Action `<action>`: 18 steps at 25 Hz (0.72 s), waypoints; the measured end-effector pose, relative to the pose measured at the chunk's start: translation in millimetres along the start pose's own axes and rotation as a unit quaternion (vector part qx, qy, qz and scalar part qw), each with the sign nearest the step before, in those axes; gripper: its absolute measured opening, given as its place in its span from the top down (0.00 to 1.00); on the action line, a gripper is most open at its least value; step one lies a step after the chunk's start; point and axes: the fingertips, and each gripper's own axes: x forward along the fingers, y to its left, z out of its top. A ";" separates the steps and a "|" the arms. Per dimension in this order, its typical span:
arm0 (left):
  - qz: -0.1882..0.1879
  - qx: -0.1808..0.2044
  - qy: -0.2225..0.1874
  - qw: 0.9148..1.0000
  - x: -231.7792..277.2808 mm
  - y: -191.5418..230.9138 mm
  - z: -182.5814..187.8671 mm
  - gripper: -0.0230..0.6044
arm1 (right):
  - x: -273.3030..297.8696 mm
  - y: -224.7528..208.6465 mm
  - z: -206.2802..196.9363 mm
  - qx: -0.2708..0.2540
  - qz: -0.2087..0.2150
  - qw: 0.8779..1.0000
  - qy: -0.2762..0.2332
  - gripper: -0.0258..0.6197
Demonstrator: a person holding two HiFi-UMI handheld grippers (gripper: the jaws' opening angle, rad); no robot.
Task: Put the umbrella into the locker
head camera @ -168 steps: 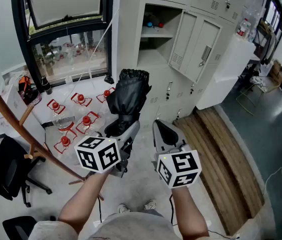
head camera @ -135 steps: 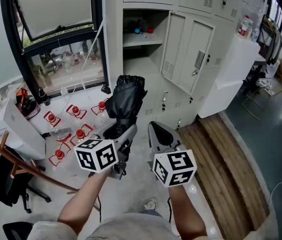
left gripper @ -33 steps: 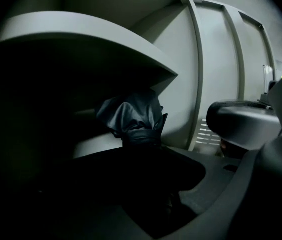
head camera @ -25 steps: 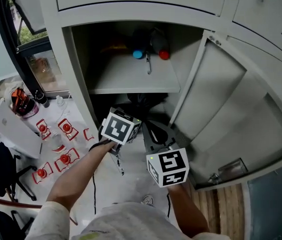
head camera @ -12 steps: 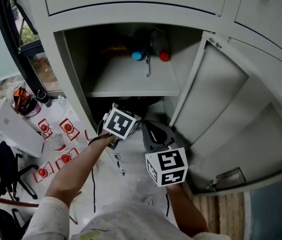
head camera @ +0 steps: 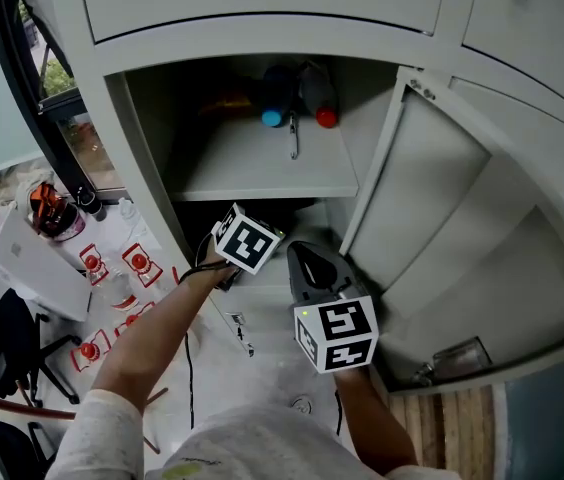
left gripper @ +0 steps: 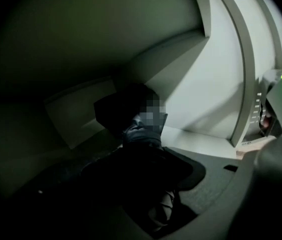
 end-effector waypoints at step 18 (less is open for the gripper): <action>0.011 0.040 0.068 0.997 18.7 1.4 -20.0 0.57 | -4.7 -5.9 -2.8 0.015 -0.005 1.000 -0.008 0.96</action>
